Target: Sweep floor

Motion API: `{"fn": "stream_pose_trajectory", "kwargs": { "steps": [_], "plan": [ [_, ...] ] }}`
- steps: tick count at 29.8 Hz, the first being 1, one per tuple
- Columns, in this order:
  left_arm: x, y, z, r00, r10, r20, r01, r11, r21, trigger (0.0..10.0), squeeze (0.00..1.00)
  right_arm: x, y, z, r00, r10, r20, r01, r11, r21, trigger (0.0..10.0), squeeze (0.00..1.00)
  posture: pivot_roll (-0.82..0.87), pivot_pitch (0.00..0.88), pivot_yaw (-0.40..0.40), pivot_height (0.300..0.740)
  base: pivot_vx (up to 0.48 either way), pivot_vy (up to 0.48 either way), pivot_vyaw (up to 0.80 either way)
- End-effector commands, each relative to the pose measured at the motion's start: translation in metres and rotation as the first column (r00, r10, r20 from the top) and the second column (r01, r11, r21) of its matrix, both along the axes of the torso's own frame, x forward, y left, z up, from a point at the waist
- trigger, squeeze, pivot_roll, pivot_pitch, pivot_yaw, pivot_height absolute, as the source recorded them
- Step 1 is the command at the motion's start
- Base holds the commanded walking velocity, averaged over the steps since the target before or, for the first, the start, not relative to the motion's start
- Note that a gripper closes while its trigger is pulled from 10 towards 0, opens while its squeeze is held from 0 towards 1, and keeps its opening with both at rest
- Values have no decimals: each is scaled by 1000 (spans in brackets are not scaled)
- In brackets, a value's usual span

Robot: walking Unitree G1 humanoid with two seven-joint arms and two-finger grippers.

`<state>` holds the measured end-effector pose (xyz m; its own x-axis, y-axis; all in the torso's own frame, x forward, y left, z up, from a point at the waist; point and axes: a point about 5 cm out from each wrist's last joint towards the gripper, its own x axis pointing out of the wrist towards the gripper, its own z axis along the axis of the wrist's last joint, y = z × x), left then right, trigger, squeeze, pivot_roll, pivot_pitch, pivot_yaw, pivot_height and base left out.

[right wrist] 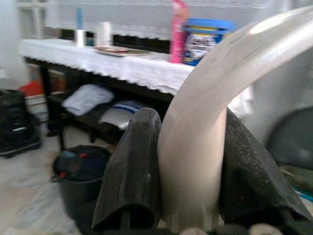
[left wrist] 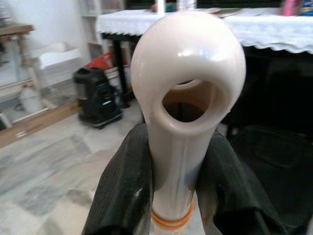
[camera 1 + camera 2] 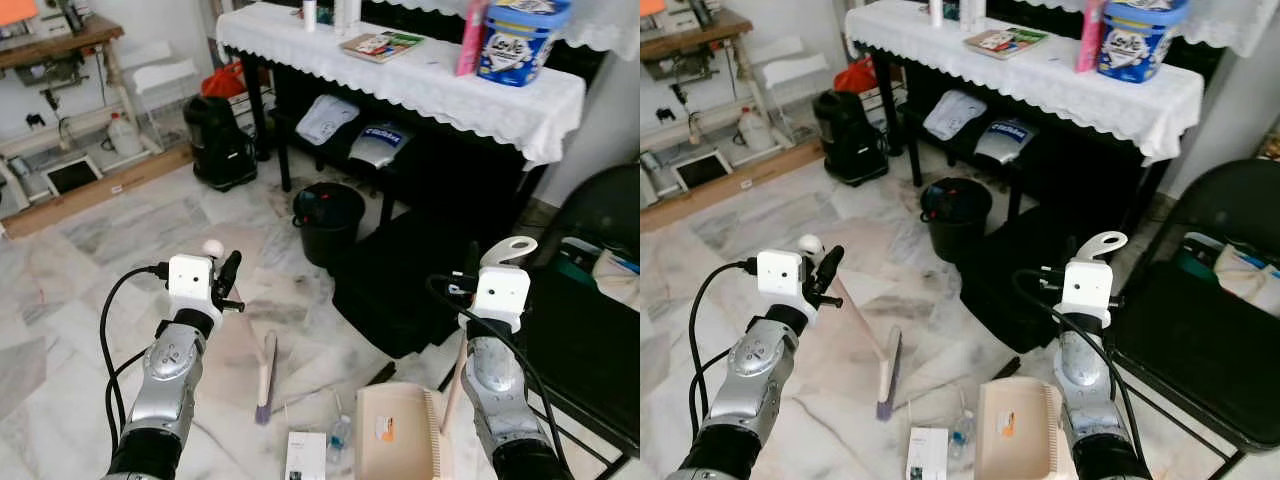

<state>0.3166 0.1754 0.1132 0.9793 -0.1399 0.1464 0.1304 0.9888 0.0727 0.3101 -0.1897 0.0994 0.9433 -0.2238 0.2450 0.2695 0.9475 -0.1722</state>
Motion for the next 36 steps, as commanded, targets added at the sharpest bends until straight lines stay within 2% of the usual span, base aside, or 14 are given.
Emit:
{"fn": "stream_pose_trajectory", "kwargs": {
  "steps": [1, 20, 36],
  "plan": [
    [1, 4, 9, 999, 12, 43, -13, 1000, 9, 10000, 0, 4, 4, 9, 999, 14, 36, -14, 1000, 3, 10000, 0, -62, 47, 46, 740, 0, 0, 0],
    [1, 3, 8, 999, 9, 41, -9, 1000, 11, 10000, 0, 3, 3, 8, 999, 11, 32, -11, 1000, -3, 10000, 0, -62, 49, 45, 740, 56, 0, 0],
    [-3, 4, 4, 999, -43, -1, 43, 999, 20, 10000, 0, -9, -13, -15, 998, -46, -43, 43, 998, -55, 10000, 0, -55, 74, 65, 740, 0, 0, 0]
  ]
}}
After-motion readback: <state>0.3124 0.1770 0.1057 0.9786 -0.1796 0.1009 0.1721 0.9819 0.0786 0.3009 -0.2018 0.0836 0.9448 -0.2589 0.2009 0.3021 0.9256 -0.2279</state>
